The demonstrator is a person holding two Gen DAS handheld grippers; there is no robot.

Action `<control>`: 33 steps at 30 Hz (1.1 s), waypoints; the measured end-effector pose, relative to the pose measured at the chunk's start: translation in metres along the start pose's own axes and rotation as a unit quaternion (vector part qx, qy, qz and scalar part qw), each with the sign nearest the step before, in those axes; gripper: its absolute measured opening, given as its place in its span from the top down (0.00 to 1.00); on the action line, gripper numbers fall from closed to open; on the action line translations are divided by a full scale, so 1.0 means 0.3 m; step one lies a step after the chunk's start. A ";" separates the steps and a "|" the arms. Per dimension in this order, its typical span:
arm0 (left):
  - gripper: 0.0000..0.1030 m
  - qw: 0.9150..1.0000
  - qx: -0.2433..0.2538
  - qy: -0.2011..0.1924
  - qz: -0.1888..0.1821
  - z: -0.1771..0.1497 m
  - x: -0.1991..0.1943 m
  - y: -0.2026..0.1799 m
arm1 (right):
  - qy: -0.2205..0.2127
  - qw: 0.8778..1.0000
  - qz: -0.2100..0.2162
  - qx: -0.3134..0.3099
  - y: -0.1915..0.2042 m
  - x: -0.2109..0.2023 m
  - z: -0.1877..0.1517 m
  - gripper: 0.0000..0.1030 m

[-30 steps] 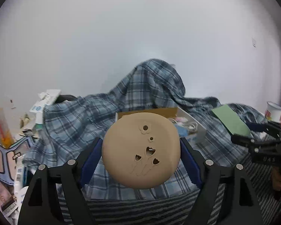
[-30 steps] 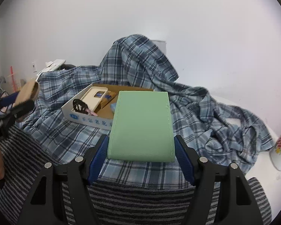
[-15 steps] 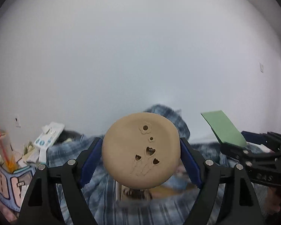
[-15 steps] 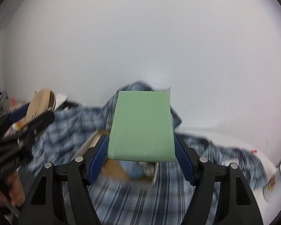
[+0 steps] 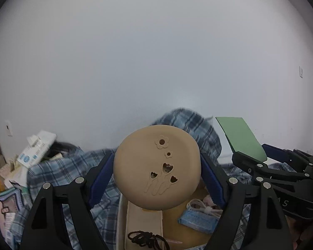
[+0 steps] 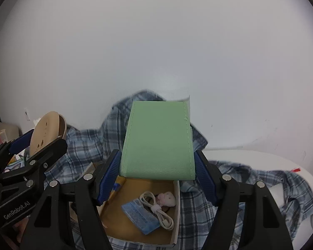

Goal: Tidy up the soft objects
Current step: 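Carry the green pad and coaster into the box and open both grippers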

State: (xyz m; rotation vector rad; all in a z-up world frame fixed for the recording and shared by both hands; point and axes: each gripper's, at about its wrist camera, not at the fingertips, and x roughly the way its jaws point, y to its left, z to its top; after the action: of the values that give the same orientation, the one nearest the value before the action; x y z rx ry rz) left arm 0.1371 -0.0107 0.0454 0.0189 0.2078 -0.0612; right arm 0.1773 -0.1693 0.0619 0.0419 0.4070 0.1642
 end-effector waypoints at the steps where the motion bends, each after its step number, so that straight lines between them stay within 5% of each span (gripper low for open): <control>1: 0.20 1.000 -0.001 0.004 -0.003 -0.016 0.018 0.006 | 0.007 1.000 0.000 0.002 -0.006 0.021 -0.021 0.33; 6: 0.20 0.999 0.005 0.039 -0.008 -0.115 0.089 0.023 | 0.043 0.999 -0.003 0.003 -0.011 0.101 -0.085 0.33; 22: 0.19 0.993 0.017 0.115 0.000 -0.191 0.188 -0.008 | 0.134 0.990 0.031 0.009 -0.045 0.217 -0.180 0.33; 33: 0.19 0.979 -0.025 0.200 0.009 -0.256 0.299 0.049 | 0.192 0.980 0.053 0.016 -0.044 0.294 -0.241 0.33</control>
State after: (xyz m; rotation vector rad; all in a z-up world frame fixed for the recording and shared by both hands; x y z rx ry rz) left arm 0.2099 0.0007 -0.0481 -0.0169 0.6118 -0.0338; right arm 0.2304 -0.1669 -0.0399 0.0632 0.7947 0.2722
